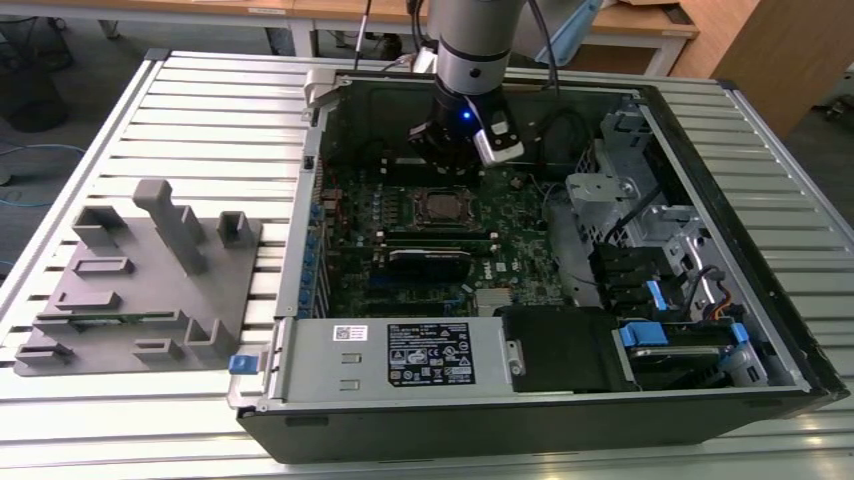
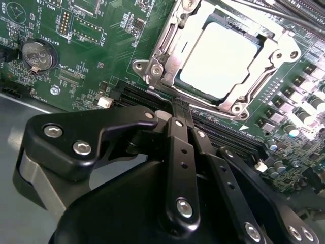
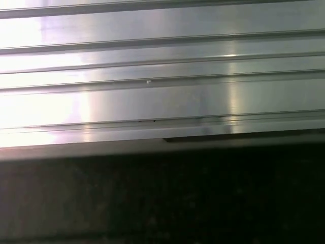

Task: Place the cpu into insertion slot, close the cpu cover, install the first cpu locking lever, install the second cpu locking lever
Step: 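Install the first cpu locking lever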

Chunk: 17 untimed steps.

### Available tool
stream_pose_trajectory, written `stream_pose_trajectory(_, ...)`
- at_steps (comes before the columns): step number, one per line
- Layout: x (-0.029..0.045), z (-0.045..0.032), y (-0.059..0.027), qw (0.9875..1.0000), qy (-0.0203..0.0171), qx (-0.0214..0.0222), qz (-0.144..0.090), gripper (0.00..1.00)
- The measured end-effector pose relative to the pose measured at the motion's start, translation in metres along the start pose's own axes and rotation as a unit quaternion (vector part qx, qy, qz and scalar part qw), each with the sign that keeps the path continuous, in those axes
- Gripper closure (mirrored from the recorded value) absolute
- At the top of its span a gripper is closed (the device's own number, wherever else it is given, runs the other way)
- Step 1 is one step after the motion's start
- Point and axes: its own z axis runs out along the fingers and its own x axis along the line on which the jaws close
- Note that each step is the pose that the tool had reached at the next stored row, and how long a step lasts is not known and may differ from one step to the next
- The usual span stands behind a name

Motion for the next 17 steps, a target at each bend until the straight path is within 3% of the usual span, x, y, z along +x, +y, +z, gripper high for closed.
stream_pose_trajectory(11,0.0000,0.0003,0.0010,0.9997,-0.0018,0.0000,0.025,0.89)
stream_pose_trajectory(17,0.0000,0.0003,0.0012,0.9997,-0.0020,0.0000,0.026,0.89)
